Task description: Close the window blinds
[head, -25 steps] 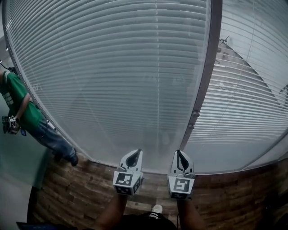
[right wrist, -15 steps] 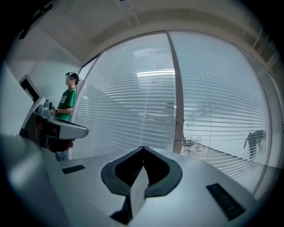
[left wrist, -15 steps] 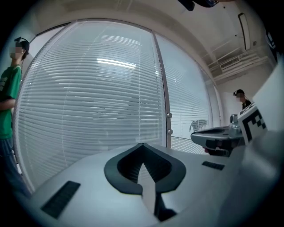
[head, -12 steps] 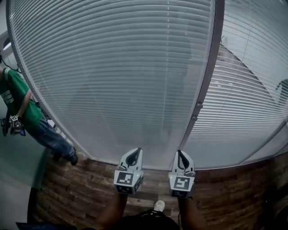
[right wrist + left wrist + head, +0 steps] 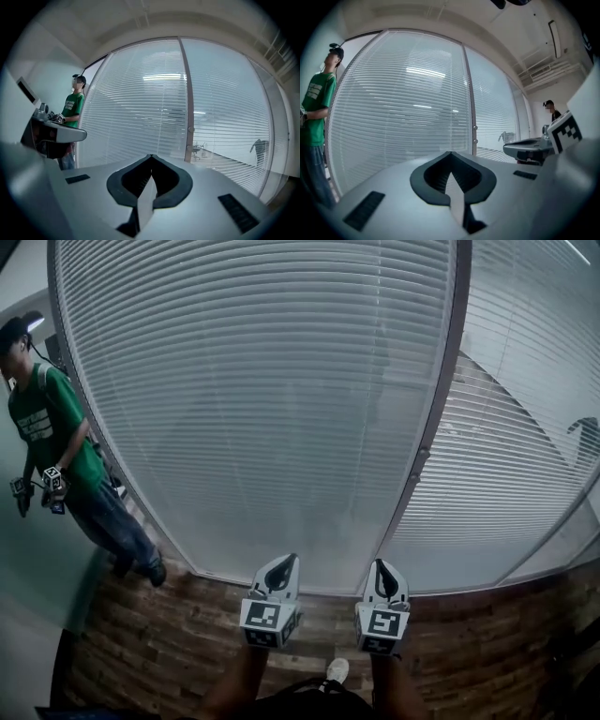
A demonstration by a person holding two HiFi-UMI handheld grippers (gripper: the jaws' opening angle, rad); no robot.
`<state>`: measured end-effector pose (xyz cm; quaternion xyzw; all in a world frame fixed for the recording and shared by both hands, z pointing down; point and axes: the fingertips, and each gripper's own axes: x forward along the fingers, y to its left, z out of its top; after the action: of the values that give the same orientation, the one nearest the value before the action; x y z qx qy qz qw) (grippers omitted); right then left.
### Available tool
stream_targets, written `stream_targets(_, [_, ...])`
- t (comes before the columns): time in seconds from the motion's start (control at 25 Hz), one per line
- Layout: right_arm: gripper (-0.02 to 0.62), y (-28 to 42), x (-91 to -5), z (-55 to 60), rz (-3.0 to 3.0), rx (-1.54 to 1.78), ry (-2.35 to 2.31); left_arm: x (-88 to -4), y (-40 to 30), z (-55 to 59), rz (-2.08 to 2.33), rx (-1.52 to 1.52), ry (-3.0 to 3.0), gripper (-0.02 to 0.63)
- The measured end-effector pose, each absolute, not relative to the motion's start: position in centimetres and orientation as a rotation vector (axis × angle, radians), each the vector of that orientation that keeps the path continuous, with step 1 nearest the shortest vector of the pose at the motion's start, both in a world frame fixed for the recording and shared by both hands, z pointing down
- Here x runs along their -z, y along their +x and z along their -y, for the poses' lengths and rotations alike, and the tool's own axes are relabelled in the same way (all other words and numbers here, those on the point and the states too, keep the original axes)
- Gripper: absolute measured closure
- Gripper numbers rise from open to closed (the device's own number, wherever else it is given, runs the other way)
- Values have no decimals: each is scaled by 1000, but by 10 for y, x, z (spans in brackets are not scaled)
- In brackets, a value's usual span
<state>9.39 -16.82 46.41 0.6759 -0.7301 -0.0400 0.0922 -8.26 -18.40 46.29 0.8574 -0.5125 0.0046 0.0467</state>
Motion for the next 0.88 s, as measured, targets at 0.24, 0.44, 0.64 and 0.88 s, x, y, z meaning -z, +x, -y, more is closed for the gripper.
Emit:
stream_targets(0.24, [592, 61, -469, 129, 2210, 155, 1999, -465, -112, 142, 1535, 46, 2602, 611])
stream_targets(0.44, [592, 35, -460, 89, 2156, 199, 1984, -458, -137, 105, 1553, 72, 2592, 611])
stream_targets(0.64, [592, 12, -460, 51, 2194, 170, 1979, -461, -158, 71, 1558, 75, 2584, 611])
stream_targets(0.88, [592, 10, -461, 29, 2192, 151, 1996, -465, -171, 44, 1577, 54, 2575, 611])
